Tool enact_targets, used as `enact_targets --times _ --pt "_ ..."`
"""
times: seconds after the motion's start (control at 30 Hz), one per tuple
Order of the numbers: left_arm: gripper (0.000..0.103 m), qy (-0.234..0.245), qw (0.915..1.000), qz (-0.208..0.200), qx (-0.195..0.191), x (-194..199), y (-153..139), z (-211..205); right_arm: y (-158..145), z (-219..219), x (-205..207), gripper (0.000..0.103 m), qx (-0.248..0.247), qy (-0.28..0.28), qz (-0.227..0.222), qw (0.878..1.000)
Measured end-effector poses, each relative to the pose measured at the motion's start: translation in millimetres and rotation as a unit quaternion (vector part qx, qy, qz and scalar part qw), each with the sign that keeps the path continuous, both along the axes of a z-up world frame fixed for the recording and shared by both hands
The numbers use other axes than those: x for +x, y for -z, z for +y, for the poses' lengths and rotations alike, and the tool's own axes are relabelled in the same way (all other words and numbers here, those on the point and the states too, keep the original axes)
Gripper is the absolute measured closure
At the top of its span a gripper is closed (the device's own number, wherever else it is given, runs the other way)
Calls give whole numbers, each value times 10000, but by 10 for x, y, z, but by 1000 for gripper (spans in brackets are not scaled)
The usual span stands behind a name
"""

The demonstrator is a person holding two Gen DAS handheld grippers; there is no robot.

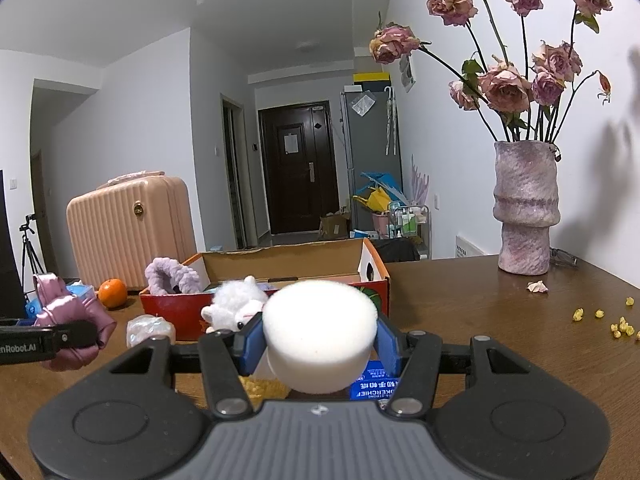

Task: Organize soft objects
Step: 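Carry the scrunchies and white sponge in both tools over the cardboard box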

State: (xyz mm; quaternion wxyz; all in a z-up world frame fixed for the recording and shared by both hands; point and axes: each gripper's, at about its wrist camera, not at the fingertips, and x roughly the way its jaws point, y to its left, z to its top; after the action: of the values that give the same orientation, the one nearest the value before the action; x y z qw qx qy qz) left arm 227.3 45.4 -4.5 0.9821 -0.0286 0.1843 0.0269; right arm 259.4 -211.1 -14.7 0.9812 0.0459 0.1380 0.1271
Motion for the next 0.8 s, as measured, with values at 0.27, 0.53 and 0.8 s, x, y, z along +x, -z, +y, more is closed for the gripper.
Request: enact_targets --times 0.27,0.53,0.8 --pt "43 24 10000 -47 -22 71 -56 -45 -21 -2 45 48 -23 -1 -113 9999" --pt "43 74 9999 -123 -38 196 -114 -126 -60 -11 181 48 -51 -57 -208 9998" --pt "43 64 9998 -192 -92 379 -168 -186 -117 -3 367 48 -82 -85 -306 9995"
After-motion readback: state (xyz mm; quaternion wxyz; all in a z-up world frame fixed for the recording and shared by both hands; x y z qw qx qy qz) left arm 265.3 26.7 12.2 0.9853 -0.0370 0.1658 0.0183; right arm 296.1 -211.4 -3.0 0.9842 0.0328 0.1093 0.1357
